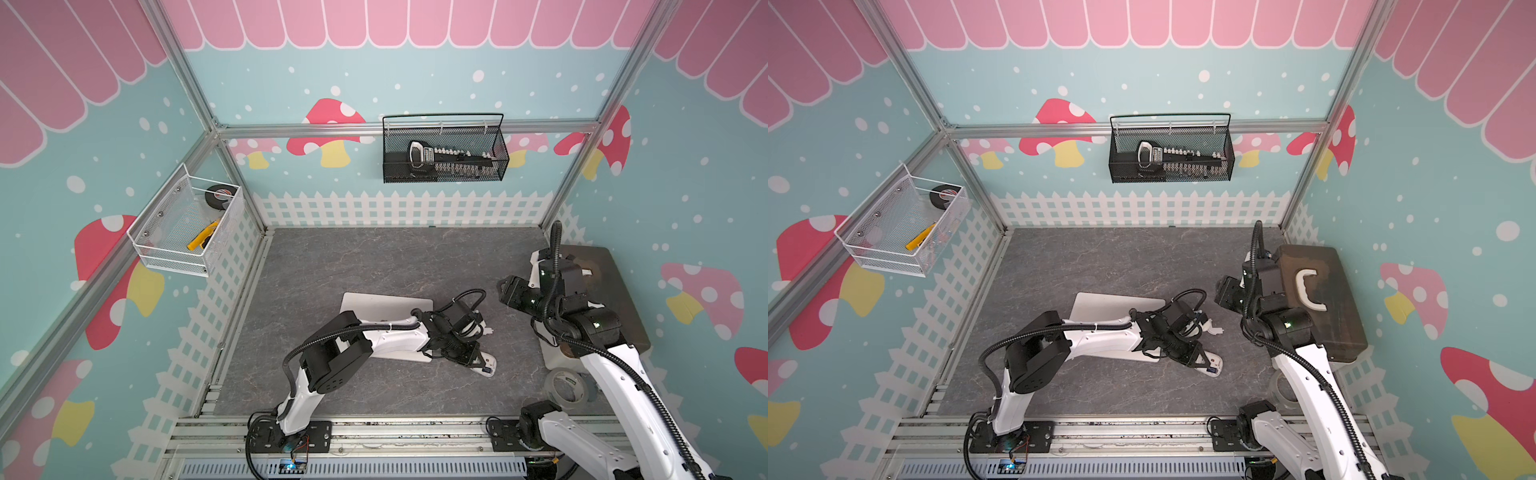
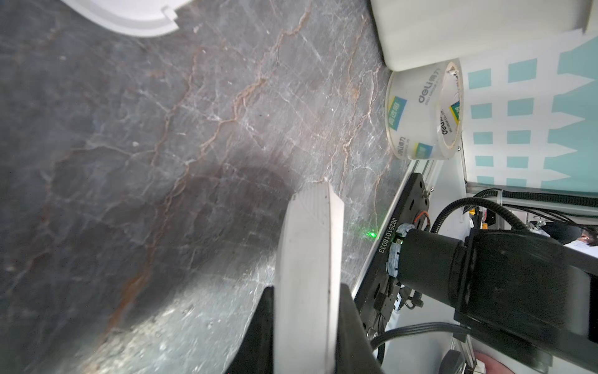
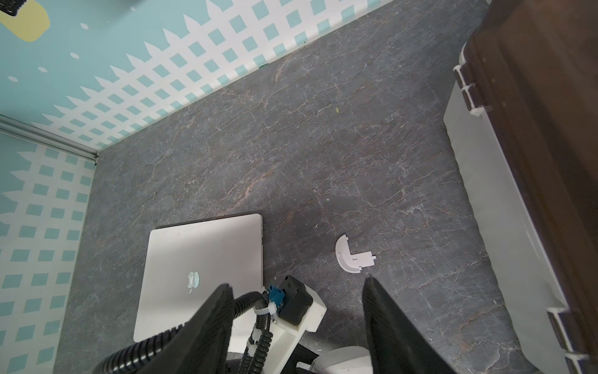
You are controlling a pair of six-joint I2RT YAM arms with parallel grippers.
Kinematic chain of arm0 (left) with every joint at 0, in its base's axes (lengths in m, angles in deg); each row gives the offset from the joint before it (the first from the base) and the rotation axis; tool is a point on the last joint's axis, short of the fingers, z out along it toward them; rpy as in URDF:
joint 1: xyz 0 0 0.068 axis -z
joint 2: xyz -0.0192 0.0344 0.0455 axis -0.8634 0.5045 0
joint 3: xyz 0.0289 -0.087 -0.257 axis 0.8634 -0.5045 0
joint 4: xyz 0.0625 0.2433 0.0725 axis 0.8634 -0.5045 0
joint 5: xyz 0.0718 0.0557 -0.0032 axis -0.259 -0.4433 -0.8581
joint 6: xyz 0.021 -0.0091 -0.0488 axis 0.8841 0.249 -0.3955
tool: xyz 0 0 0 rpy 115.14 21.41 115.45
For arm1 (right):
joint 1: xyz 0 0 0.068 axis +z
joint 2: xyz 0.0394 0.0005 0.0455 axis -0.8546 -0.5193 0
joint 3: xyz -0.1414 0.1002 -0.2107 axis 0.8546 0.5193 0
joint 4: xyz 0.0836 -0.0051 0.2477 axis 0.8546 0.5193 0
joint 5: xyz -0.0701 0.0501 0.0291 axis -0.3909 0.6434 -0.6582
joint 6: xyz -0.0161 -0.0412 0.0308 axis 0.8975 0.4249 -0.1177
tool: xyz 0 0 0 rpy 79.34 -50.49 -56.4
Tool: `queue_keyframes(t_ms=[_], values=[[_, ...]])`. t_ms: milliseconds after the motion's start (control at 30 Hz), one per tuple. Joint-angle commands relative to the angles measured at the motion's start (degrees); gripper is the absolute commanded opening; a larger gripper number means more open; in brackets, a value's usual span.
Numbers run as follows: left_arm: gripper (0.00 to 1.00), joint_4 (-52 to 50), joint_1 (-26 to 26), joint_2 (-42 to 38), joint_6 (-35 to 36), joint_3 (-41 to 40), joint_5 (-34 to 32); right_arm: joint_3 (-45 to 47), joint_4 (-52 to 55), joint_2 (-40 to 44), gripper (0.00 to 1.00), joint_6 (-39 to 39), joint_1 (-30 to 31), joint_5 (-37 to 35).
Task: Insert the wireless mouse receiver into the laptop
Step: Place the mouse at the center of the board.
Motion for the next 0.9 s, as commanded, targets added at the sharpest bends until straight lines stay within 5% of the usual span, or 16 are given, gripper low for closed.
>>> queue_keyframes(t_ms=[0,200,500,867], values=[[0.02,1.1,-0.1,1.5,-1.6,1.8,-2.1,0.9,0.7,1.8,0.63,-0.3,-0.4,0.1],[0.10,0.6,-0.1,3.6,-1.6,3.4,-3.1,1.1,0.8,3.6,0.63,0.2,-0.4,-0.4],[0.53,-1.0,-0.1,3.8,-0.7,4.7,-4.5,0.9,0.9,4.1,0.63,0.7,-0.4,-1.3],[0.80,-1.9,-0.8,-1.3,3.1,4.8,-6.3,-1.1,1.1,4.1,0.64,1.3,-0.4,-2.1]])
